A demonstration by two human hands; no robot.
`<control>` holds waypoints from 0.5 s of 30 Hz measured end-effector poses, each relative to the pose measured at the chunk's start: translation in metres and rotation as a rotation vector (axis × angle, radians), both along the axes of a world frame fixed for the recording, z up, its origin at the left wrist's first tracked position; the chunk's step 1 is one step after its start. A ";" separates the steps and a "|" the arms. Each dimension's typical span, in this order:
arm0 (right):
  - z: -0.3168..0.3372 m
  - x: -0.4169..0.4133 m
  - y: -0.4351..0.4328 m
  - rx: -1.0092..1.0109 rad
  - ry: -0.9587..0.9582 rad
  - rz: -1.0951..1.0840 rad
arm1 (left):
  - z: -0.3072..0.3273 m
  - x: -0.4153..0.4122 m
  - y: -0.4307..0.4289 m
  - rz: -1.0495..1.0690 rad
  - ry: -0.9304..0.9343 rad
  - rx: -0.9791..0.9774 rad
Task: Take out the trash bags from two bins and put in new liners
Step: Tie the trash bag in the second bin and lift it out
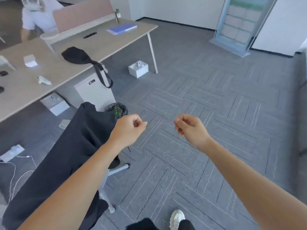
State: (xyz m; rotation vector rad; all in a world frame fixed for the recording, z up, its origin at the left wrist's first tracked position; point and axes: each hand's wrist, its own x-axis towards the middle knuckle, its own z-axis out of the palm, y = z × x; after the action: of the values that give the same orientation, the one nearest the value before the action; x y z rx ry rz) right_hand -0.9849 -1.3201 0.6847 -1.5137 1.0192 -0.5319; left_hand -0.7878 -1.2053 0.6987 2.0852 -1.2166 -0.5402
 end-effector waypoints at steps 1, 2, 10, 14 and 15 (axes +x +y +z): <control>0.001 0.006 -0.017 0.009 0.004 0.020 | -0.001 0.003 -0.013 0.009 -0.009 0.013; 0.002 0.014 -0.033 0.025 0.002 0.043 | -0.001 0.007 -0.026 0.022 -0.007 0.024; -0.015 0.106 -0.157 0.066 0.011 0.227 | -0.036 0.071 -0.116 0.147 0.084 0.044; -0.022 0.167 -0.218 0.052 0.063 0.298 | -0.056 0.134 -0.172 0.175 0.126 0.082; -0.021 0.182 -0.233 0.048 0.080 0.309 | -0.060 0.150 -0.185 0.182 0.137 0.087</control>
State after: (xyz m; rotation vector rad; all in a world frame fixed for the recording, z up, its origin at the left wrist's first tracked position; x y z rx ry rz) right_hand -0.8025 -1.5529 0.6633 -1.6220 0.8307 -0.2287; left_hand -0.6378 -1.3904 0.6391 2.1664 -0.9306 -0.6499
